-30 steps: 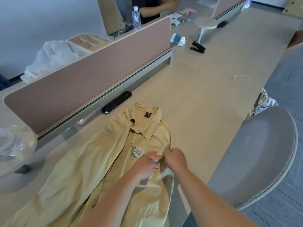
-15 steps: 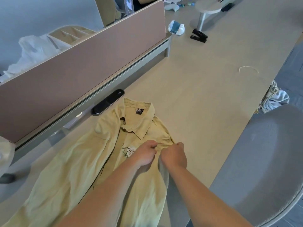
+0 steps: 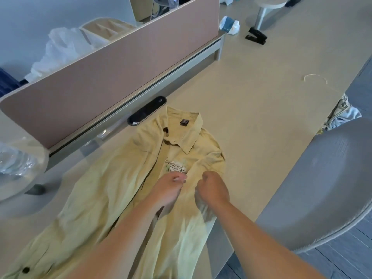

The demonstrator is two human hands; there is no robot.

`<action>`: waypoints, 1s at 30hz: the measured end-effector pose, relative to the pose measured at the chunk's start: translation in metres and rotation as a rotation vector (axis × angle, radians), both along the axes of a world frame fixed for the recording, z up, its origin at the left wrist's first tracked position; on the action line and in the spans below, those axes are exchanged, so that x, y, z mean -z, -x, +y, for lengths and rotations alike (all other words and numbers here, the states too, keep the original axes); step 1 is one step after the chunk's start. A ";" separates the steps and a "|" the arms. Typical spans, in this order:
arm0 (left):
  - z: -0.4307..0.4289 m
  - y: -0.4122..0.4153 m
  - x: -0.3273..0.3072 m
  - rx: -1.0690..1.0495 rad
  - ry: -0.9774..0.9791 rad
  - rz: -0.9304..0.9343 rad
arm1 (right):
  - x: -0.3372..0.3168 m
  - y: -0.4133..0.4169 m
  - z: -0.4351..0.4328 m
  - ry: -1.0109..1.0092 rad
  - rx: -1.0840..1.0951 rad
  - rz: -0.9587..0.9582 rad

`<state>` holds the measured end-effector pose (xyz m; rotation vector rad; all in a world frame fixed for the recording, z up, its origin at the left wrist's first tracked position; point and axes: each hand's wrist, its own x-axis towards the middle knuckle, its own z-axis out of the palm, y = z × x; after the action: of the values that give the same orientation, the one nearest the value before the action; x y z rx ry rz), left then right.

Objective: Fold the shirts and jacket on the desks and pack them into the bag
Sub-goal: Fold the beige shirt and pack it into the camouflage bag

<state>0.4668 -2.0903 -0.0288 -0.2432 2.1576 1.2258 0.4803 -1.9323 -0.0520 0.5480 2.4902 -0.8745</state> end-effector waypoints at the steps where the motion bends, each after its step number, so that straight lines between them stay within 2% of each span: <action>1: -0.010 -0.011 -0.003 0.005 0.004 0.024 | -0.005 -0.006 -0.004 0.002 -0.008 0.028; 7: -0.075 -0.100 -0.030 0.113 0.058 0.118 | -0.031 -0.076 -0.035 0.032 -0.067 0.128; 14: -0.110 -0.201 -0.026 0.254 0.057 0.095 | -0.031 -0.209 -0.079 0.096 -0.038 0.138; 17: -0.118 -0.231 -0.016 0.223 0.032 0.048 | -0.025 -0.245 -0.095 0.180 -0.018 0.091; 25: -0.132 -0.265 0.018 0.403 0.125 -0.018 | -0.007 -0.269 -0.105 0.188 -0.202 -0.147; 30: -0.130 -0.278 0.008 0.272 0.128 -0.003 | -0.012 -0.268 -0.097 0.169 -0.262 -0.178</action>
<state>0.7444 -2.2199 -0.0373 -0.0037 2.1843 0.9350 0.7483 -2.0291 -0.0400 0.2252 2.2376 -0.8797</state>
